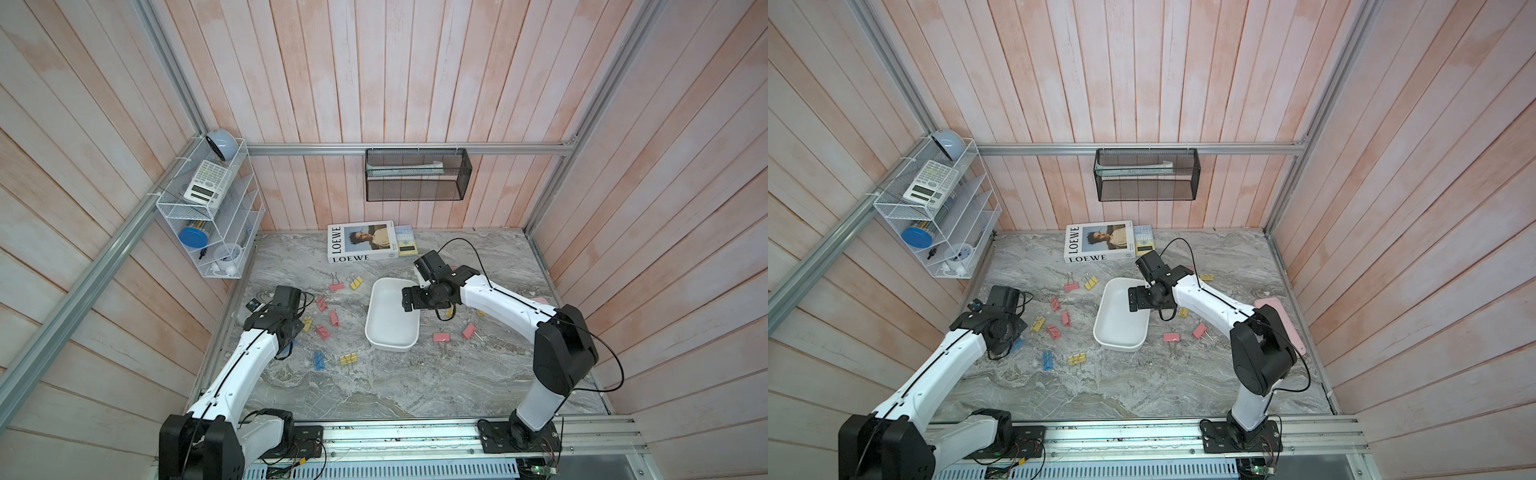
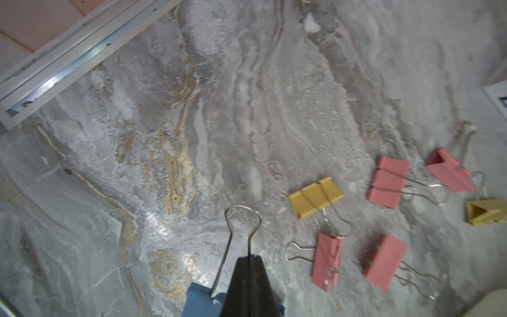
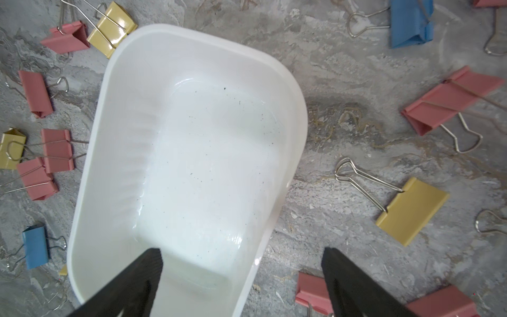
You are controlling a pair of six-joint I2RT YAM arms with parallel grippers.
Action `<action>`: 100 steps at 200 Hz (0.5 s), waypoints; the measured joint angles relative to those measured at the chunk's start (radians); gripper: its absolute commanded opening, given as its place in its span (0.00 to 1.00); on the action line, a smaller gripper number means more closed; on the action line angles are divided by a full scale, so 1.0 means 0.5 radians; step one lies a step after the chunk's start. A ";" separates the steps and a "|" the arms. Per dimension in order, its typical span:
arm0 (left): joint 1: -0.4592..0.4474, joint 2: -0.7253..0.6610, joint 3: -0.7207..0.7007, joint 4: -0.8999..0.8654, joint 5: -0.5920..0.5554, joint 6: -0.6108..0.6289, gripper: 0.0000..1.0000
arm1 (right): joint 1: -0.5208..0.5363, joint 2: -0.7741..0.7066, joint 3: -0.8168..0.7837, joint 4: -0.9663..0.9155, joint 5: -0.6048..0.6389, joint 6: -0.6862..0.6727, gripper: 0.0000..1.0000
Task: Take out the binder clips from the storage box
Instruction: Place the binder clip at the center of the board.
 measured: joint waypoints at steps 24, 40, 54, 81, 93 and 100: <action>0.211 0.000 -0.203 0.077 0.118 0.029 0.00 | 0.031 0.037 0.007 -0.043 -0.015 0.047 0.98; 0.288 0.047 -0.285 0.128 0.174 0.047 0.00 | 0.032 0.067 0.008 -0.076 -0.030 0.077 0.91; 0.313 0.101 -0.320 0.174 0.202 0.066 0.00 | 0.032 0.096 0.008 -0.104 -0.046 0.093 0.80; 0.326 0.213 -0.336 0.256 0.223 0.095 0.08 | 0.043 0.159 0.010 -0.129 -0.083 0.134 0.68; 0.329 0.256 -0.336 0.278 0.224 0.112 0.14 | 0.048 0.192 0.011 -0.131 -0.107 0.152 0.65; 0.330 0.282 -0.336 0.288 0.224 0.125 0.18 | 0.050 0.206 0.011 -0.131 -0.117 0.159 0.62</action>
